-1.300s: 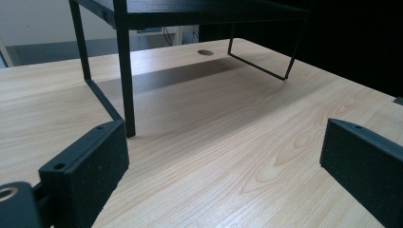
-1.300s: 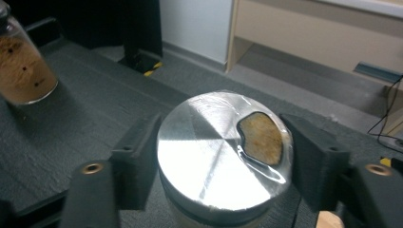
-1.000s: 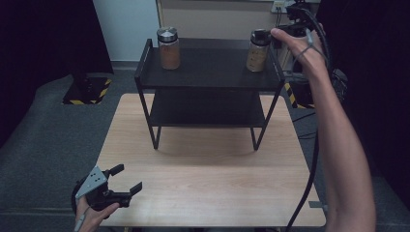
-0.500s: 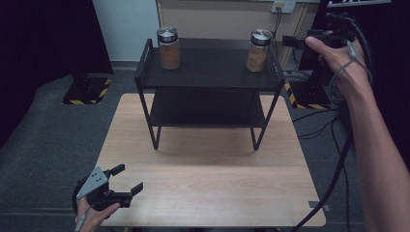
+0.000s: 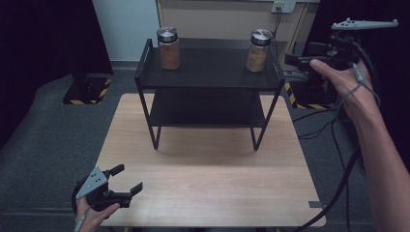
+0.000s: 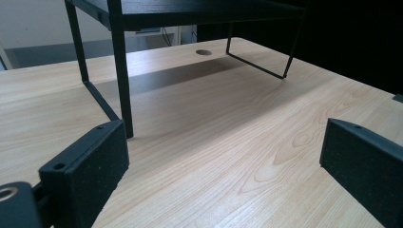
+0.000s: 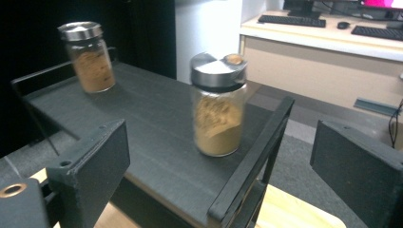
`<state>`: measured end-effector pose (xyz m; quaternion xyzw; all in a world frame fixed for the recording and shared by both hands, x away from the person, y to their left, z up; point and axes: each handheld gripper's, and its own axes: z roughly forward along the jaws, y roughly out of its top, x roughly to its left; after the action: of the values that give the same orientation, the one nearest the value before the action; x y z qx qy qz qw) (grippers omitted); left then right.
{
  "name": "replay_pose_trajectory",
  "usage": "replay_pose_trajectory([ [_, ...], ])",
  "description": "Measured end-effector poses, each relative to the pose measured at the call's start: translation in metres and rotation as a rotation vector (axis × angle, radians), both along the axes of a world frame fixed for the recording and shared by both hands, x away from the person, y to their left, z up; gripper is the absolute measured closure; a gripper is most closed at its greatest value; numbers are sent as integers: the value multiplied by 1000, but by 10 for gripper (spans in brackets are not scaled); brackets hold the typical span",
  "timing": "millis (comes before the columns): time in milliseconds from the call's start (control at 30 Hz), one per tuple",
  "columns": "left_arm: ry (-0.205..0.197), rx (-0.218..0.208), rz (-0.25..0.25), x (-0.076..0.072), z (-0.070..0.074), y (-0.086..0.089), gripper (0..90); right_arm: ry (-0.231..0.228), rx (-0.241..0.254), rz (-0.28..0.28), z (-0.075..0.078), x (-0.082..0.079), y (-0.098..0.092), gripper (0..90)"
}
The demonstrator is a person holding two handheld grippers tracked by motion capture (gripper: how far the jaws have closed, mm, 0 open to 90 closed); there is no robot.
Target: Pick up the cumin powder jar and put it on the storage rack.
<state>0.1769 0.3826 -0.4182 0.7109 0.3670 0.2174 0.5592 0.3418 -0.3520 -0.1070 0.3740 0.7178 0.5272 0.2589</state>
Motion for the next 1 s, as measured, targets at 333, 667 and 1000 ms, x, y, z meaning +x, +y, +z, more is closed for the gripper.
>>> replay_pose_trajectory([
  [333,2,3,-1,0,0,-1,13,-45,2,102,-30,-24,-5,62],
  [667,2,5,-5,1,0,-2,15,-93,33,145,-65,-49,2,55],
  [1000,0,7,-2,1,0,-2,15,-181,35,49,-111,-87,22,43],
])
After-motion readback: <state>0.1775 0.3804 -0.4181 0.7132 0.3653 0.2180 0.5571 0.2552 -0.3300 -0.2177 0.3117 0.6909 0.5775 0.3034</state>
